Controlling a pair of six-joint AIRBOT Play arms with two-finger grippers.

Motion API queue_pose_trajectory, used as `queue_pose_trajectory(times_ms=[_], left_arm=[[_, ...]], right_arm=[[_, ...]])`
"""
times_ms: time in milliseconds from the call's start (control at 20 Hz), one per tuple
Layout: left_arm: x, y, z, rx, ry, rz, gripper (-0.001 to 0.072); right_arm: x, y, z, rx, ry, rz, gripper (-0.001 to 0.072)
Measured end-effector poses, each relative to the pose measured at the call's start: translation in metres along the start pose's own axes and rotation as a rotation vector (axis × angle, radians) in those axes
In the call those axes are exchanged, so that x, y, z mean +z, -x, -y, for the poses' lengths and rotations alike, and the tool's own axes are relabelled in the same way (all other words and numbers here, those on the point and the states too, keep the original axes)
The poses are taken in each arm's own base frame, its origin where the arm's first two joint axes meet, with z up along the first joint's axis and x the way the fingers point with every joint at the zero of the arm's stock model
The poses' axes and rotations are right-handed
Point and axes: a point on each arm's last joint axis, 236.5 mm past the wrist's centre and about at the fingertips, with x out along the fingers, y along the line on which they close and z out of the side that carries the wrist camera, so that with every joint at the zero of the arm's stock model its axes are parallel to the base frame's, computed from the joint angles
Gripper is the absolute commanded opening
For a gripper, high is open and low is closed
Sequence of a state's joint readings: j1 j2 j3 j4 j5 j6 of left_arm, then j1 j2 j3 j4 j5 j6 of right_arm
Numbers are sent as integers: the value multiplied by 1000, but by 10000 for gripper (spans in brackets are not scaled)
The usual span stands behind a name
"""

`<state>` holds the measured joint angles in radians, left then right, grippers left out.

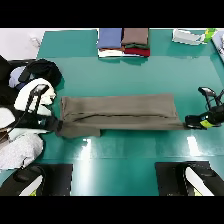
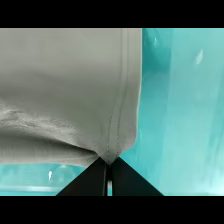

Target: Fold the shirts.

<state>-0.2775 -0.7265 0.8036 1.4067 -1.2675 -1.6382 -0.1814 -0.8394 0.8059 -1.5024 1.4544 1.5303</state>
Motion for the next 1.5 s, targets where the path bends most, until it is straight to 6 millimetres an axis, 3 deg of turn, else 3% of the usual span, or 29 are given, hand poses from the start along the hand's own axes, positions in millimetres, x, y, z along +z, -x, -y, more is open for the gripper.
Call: queue_pose_trajectory(times_ms=[300,550,600,650,700,750,800,950,1000,1050,1100,1150,1400,1500], left_arm=[[86,-52,-17,70,-48,62,21],[130,-98,-28,107,-69,76,22],[135,-103,-29,110,-72,84,39],[138,-107,-30,115,-76,88,270],[141,-109,-31,118,-77,94,474],[143,-111,-32,120,-76,98,497],[144,-113,-32,121,-68,95,497],[145,-110,-32,123,-46,79,495],[144,-108,-31,122,-41,68,494],[143,-107,-31,120,-35,57,379],[140,-106,-29,114,-28,42,114],[140,-105,-27,105,-20,37,23],[140,-105,-9,35,15,33,21],[141,-105,-5,15,23,37,21]], right_arm=[[87,-4,-17,17,43,58,14],[142,-25,-32,65,36,43,18],[150,-30,-35,74,35,36,94],[157,-33,-38,86,31,37,279],[164,-35,-41,98,29,40,365],[171,-36,-44,110,27,46,370],[178,-34,-45,120,26,60,397],[187,-30,-39,132,18,75,584],[184,-32,-34,134,7,66,586],[179,-37,-26,128,-9,47,585],[172,-42,-18,129,-27,28,585],[165,-49,-13,129,-44,4,584],[138,-85,-4,158,-113,-61,569],[133,-96,-7,180,-134,-81,517]])
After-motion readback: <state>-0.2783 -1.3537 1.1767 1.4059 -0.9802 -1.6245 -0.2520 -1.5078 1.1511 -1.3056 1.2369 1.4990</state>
